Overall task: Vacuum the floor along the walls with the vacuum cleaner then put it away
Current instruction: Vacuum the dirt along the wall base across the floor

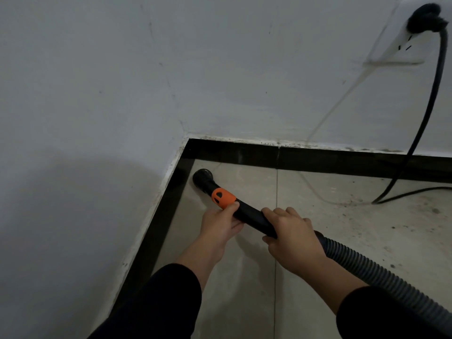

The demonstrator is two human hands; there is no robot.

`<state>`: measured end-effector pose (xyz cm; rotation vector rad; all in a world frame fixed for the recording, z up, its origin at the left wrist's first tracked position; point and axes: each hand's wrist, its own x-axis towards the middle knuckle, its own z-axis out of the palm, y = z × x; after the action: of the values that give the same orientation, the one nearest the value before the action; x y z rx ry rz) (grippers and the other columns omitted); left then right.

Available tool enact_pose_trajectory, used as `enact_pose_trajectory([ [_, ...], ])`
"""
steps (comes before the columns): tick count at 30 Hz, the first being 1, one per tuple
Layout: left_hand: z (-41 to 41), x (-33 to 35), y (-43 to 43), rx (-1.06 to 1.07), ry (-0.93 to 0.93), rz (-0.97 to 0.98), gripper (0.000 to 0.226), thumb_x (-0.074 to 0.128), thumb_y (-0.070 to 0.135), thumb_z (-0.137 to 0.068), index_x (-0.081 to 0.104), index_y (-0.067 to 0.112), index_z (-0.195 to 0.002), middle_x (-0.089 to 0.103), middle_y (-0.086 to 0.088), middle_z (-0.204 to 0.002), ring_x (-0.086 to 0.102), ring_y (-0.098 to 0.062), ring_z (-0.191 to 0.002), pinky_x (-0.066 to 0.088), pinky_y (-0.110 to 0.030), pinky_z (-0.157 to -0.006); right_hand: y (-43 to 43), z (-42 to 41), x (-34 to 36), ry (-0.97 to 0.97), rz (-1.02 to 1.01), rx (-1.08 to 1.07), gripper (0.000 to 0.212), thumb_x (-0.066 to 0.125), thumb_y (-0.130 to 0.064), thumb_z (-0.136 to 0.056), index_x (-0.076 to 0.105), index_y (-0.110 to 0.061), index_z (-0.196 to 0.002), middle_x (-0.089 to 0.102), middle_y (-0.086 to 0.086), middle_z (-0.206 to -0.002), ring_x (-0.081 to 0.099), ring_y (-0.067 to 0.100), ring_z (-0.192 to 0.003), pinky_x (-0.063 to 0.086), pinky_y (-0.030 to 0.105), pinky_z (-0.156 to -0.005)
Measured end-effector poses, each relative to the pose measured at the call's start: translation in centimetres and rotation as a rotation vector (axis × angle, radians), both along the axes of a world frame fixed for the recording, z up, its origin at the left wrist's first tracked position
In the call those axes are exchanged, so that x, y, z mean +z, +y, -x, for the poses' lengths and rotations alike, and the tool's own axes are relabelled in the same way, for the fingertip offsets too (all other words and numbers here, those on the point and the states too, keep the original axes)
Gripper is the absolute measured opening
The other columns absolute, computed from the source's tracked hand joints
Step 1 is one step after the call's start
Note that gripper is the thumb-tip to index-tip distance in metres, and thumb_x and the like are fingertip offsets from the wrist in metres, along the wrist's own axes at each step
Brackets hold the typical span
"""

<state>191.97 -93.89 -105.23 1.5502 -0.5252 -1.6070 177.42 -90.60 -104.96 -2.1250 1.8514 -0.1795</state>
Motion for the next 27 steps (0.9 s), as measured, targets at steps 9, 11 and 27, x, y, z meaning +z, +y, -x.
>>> enact_pose_trajectory([
  [9, -1.0, -0.4, -0.9, 0.069, 0.035, -0.003, 0.01, 0.061, 0.016, -0.095, 0.062, 0.007, -0.099, 0.071, -0.012, -0.093, 0.069, -0.016, -0.087, 0.056, -0.019, -0.069, -1.2, -1.4, -0.5, 0.004, 0.05, 0.02, 0.043, 0.057, -0.025, -0.091, 0.04, -0.029, -0.131, 0.051, -0.007, -0.112, 0.043, 0.017, -0.108, 0.038, 0.038, -0.09],
  [11, -1.0, -0.6, -1.1, 0.074, 0.039, 0.006, 0.013, 0.06, 0.015, -0.095, 0.062, 0.006, -0.104, 0.071, -0.012, -0.094, 0.069, -0.015, -0.088, 0.055, -0.02, -0.071, -1.4, -1.5, -0.7, 0.003, 0.049, 0.016, 0.044, 0.057, -0.025, -0.092, 0.039, -0.029, -0.131, 0.051, -0.007, -0.112, 0.043, 0.017, -0.108, 0.038, 0.038, -0.09],
  [27, 0.2, -1.2, -2.2, 0.089, 0.047, 0.04, 0.033, 0.059, 0.017, -0.097, 0.057, 0.002, -0.125, 0.069, -0.006, -0.098, 0.067, -0.013, -0.092, 0.053, -0.021, -0.076, -2.6, -1.2, -2.0, -0.078, 0.055, -0.049, 0.045, 0.059, -0.023, -0.091, 0.041, -0.028, -0.132, 0.051, -0.007, -0.111, 0.042, 0.016, -0.106, 0.035, 0.037, -0.089],
])
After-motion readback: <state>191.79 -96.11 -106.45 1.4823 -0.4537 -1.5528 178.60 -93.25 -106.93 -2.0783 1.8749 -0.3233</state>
